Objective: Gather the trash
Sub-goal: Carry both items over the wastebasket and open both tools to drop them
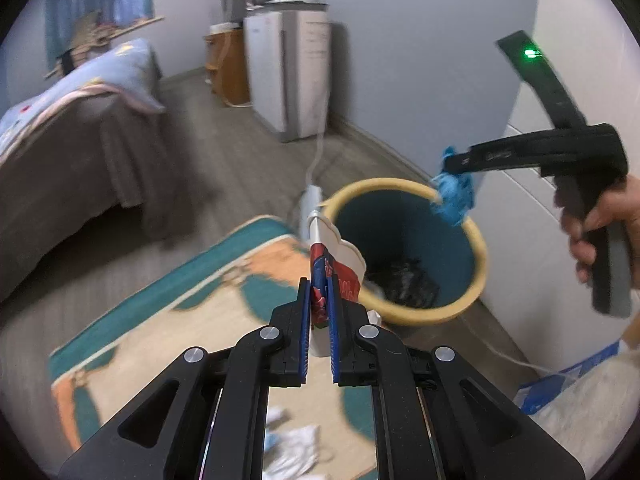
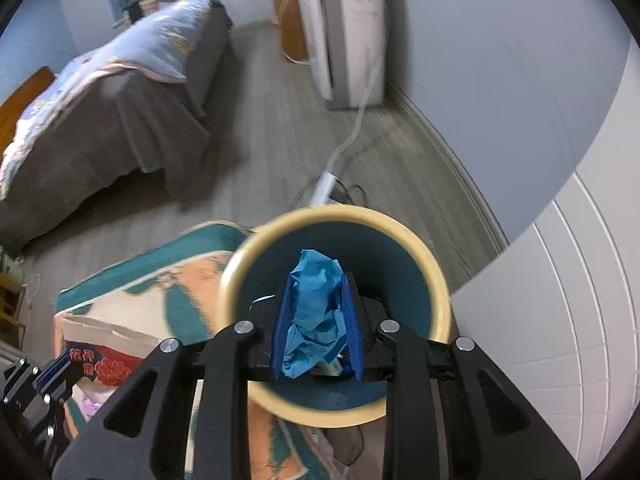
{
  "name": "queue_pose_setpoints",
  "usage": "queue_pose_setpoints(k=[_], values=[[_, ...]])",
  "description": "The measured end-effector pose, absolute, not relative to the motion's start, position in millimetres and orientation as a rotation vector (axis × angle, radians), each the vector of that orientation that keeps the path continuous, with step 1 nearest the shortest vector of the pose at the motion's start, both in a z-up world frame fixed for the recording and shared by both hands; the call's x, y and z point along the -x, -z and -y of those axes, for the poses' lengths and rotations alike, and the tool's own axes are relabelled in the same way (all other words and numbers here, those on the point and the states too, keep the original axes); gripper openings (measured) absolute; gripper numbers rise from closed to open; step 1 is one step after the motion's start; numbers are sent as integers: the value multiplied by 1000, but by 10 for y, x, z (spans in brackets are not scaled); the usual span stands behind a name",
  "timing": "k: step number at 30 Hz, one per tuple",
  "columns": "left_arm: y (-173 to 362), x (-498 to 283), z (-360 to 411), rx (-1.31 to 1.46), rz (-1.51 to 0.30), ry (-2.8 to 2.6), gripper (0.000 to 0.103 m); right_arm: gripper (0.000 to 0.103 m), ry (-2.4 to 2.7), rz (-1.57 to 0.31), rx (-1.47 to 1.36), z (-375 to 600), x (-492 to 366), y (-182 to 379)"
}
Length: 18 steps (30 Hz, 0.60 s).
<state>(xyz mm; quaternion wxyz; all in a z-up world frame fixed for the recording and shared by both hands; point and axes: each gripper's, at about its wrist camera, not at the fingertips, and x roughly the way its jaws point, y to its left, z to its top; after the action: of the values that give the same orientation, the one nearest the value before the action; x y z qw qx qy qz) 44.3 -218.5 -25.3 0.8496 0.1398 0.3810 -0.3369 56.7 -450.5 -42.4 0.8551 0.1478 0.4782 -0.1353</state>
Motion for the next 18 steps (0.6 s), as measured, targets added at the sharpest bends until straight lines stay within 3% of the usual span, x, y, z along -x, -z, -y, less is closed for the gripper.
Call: queue_pose_setpoints(k=[12, 15, 17, 18], values=[[779, -648, 2989, -305, -901, 766, 11, 24, 331, -1079, -362, 4633, -579, 716], [806, -659, 3007, -309, -902, 752, 24, 24, 341, -1069, -379, 4671, -564, 700], [795, -628, 2962, -310, -892, 751, 45, 25, 338, -1071, -389, 4679, -563, 707], [794, -615, 2945, -311, -888, 748, 50, 27, 339, -1073, -390, 4678, -565, 708]])
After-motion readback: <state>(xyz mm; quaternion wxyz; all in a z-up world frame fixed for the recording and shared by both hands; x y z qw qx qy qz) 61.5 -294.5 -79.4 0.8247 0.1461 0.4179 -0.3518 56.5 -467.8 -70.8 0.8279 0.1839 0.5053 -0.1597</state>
